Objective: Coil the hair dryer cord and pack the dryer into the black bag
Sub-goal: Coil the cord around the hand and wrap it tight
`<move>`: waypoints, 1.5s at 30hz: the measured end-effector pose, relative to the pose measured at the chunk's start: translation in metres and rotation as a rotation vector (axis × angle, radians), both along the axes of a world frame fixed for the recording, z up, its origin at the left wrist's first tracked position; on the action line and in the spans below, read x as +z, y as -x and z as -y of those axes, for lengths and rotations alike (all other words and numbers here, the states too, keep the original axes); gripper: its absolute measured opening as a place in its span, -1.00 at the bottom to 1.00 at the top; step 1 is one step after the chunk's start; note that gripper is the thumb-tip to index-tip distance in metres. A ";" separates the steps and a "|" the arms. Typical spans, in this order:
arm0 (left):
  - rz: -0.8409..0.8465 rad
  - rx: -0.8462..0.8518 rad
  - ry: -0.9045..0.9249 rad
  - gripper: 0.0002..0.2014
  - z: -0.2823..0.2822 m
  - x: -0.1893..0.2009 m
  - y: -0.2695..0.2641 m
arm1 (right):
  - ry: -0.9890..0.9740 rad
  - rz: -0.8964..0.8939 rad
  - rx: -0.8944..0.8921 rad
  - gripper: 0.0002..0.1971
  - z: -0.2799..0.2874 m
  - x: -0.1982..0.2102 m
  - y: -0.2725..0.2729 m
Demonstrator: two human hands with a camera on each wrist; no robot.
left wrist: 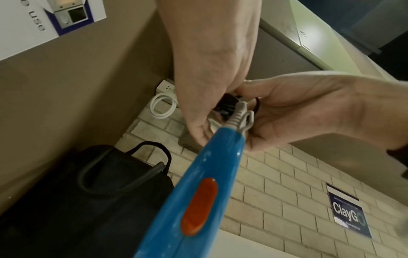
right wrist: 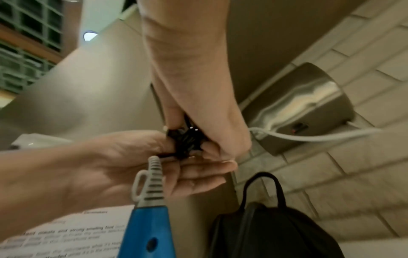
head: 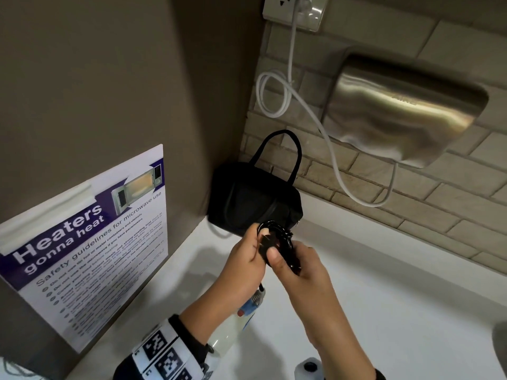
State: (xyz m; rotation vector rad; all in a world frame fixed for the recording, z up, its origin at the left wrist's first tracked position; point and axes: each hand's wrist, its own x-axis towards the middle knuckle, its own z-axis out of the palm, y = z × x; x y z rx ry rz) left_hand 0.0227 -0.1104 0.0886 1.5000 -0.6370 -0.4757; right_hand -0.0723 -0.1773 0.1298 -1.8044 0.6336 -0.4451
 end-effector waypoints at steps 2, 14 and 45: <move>0.007 0.007 0.008 -0.64 -0.003 0.006 0.002 | 0.198 0.104 -0.017 -0.50 -0.001 -0.002 0.000; 0.230 -0.123 -0.093 -0.80 -0.011 0.018 0.000 | 0.793 0.119 0.113 -0.82 0.016 0.030 -0.009; -0.004 -0.405 -0.100 -0.78 -0.002 0.024 0.001 | 0.166 0.157 0.269 -0.82 0.044 0.046 -0.038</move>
